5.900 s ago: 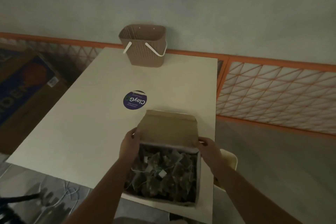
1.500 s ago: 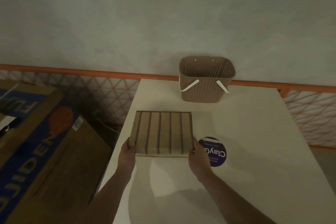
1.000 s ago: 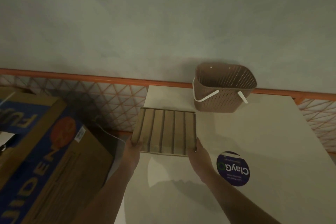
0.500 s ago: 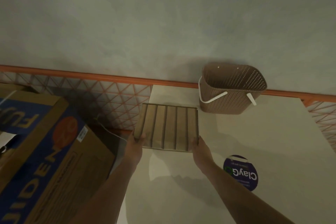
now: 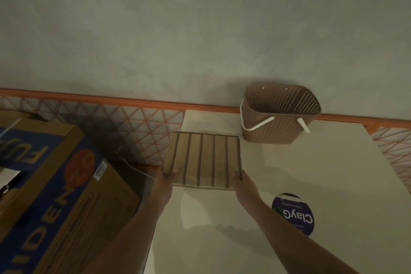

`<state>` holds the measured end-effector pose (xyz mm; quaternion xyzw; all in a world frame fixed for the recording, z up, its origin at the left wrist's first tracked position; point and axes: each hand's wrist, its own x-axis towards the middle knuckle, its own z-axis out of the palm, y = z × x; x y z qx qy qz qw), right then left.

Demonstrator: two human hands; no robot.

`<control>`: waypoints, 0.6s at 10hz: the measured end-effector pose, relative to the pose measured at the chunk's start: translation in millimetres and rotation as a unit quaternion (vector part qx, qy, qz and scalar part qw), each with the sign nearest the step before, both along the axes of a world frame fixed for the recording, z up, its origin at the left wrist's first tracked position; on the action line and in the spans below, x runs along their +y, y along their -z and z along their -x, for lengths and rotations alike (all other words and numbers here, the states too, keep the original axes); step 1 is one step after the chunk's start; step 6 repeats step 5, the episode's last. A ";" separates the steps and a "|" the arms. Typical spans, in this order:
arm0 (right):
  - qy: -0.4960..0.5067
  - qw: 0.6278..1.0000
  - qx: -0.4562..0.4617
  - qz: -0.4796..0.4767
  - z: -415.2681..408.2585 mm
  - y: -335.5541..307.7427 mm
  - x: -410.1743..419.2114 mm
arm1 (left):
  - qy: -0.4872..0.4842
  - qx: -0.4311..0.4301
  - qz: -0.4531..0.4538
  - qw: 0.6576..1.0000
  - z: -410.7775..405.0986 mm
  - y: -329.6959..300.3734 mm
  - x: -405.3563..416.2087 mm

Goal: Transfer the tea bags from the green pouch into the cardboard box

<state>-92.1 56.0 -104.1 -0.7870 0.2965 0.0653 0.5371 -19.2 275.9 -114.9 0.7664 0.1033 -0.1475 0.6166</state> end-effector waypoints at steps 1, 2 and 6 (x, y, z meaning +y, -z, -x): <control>-0.010 1.000 0.003 -0.006 2.4 -7.3 -2.1 | 0.009 -0.020 -0.022 1.000 1.9 -6.4 -0.1; -0.016 1.000 -0.005 0.002 4.5 -16.3 -7.7 | 0.016 -0.054 -0.066 0.996 3.7 -13.4 -0.5; -0.048 0.995 -0.064 0.053 18.3 -66.2 -35.0 | 0.068 -0.223 -0.202 0.951 13.1 -53.2 -29.7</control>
